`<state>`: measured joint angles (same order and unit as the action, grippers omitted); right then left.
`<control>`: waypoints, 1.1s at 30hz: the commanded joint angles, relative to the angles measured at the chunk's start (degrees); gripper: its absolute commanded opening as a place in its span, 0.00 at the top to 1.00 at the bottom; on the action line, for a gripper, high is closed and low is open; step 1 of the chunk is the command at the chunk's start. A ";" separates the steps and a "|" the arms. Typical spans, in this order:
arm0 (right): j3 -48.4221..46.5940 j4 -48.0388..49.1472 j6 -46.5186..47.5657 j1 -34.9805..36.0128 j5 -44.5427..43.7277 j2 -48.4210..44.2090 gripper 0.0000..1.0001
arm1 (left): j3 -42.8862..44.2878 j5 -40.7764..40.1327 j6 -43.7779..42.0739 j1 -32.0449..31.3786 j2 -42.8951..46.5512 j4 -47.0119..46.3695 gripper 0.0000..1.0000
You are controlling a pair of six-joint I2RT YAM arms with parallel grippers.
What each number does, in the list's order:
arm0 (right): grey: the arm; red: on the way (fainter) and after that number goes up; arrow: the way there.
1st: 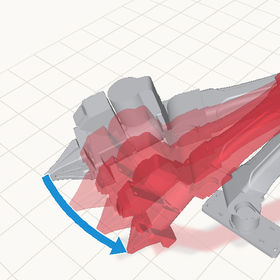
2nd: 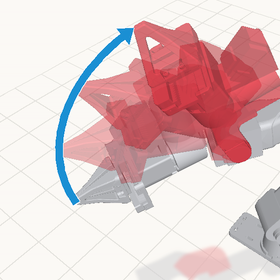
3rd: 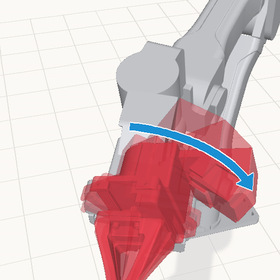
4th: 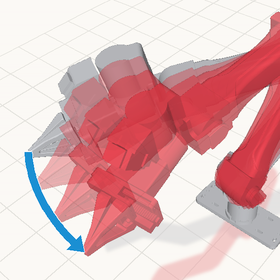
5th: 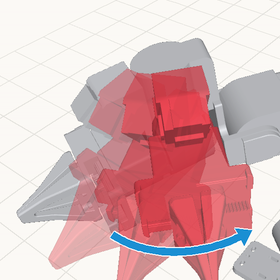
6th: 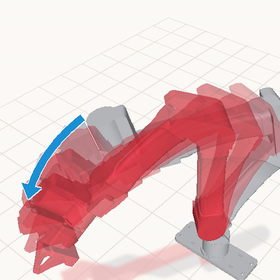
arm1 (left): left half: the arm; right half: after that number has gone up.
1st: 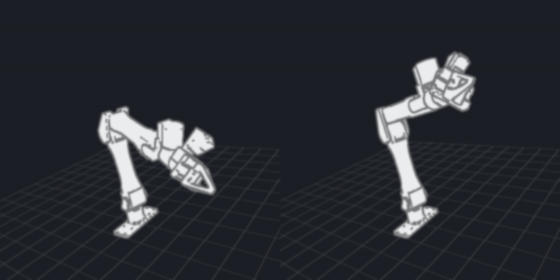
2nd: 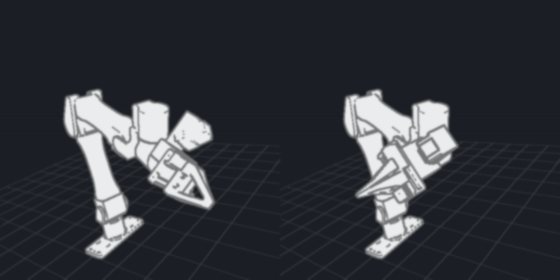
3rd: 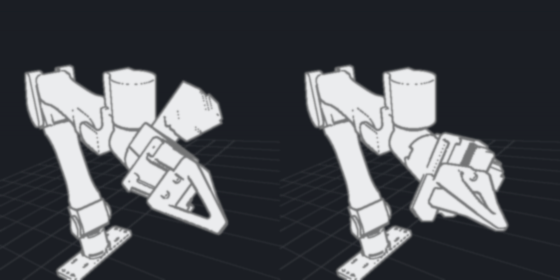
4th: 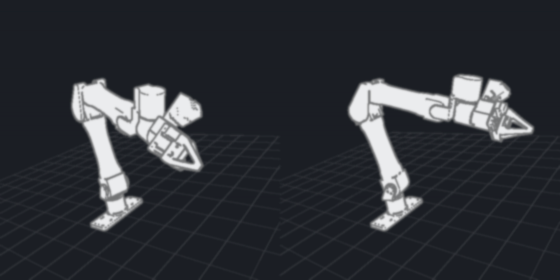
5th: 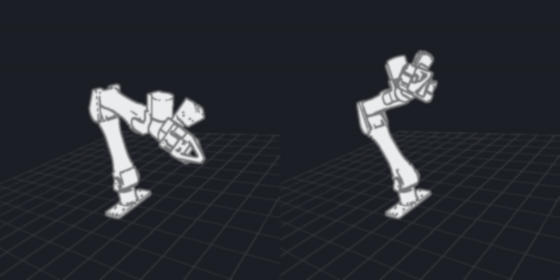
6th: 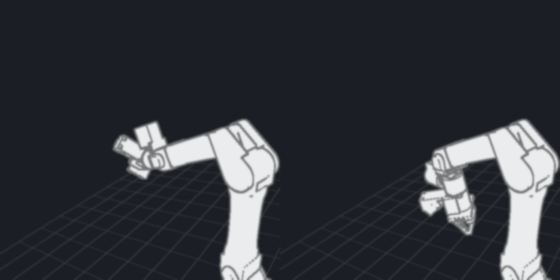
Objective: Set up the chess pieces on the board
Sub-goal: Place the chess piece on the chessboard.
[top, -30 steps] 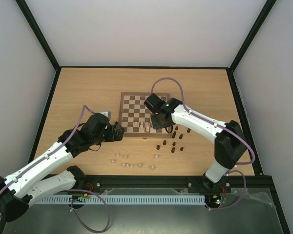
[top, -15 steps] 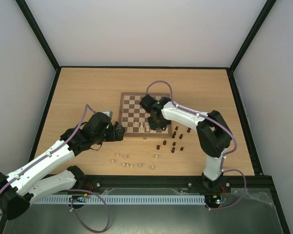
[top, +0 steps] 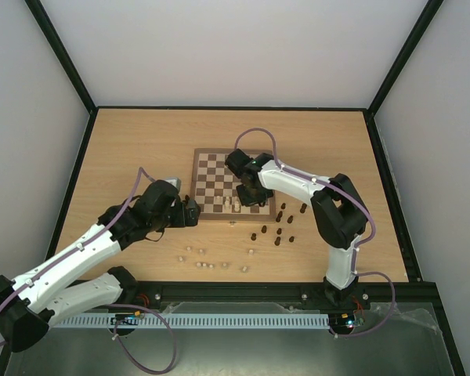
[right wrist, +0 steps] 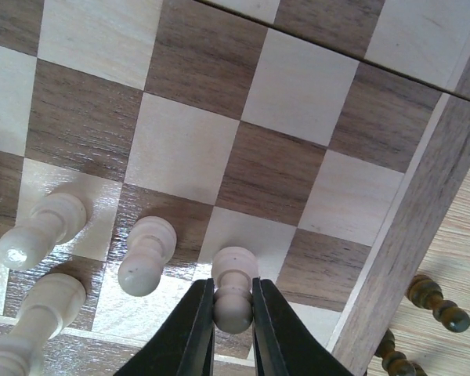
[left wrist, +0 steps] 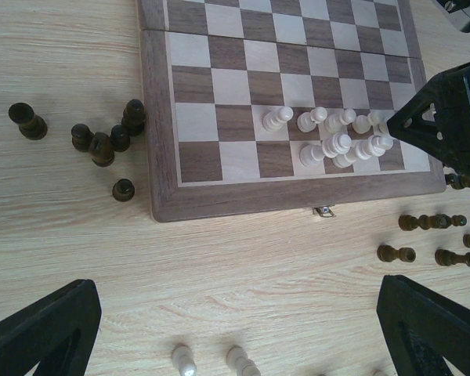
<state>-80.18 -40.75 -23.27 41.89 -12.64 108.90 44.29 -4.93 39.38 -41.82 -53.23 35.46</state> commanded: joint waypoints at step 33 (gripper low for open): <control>6.02 1.15 0.21 -0.38 0.83 -18.72 0.48 | 0.01 3.49 2.26 -0.54 -9.82 5.89 0.00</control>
<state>-77.43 -39.13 -23.27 41.74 -13.30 92.64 44.29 -3.55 40.14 -41.74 -60.77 37.06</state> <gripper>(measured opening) 0.517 0.995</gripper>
